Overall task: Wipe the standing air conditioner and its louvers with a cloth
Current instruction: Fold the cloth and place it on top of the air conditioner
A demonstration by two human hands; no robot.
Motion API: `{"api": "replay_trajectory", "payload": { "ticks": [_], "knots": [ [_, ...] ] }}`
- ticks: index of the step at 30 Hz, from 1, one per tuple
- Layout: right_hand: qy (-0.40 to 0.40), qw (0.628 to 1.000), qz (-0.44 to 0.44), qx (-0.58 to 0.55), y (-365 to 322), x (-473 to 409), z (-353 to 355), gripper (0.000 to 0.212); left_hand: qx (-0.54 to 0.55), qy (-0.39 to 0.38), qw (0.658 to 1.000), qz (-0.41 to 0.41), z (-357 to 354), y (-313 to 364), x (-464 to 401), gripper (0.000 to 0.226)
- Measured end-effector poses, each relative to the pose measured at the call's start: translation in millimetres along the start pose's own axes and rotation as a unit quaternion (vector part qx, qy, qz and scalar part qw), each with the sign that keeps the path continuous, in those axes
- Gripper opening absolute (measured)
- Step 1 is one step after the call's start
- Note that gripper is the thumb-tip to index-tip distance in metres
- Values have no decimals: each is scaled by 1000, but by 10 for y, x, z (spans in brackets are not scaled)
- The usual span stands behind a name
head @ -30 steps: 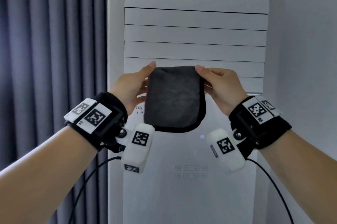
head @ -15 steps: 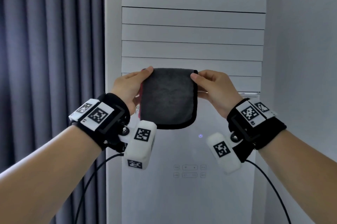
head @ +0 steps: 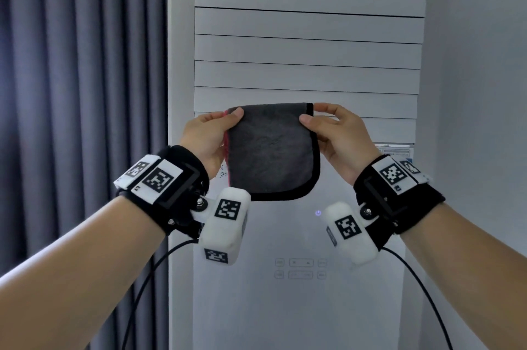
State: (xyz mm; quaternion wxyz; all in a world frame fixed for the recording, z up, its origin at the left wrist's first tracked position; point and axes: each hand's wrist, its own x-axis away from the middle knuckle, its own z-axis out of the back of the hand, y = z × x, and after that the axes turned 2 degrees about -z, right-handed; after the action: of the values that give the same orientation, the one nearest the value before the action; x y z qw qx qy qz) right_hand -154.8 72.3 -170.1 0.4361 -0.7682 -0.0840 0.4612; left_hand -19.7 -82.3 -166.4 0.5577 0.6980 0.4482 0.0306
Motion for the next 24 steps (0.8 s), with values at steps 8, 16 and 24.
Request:
{"api": "replay_trajectory", "payload": {
  "ticks": [8,16,24],
  "knots": [
    [-152,981,-90,77,90,8,-27,19,54,-100,993,16,-17,5,33,15],
    [-91,995,1,33,-63,-73,-67,25,-121,-216,965,82,-28,-87,100,39],
    [-139,983,-104,62,-9,-65,79,27,-98,-177,977,72,-63,-11,-1,27]
  ]
}}
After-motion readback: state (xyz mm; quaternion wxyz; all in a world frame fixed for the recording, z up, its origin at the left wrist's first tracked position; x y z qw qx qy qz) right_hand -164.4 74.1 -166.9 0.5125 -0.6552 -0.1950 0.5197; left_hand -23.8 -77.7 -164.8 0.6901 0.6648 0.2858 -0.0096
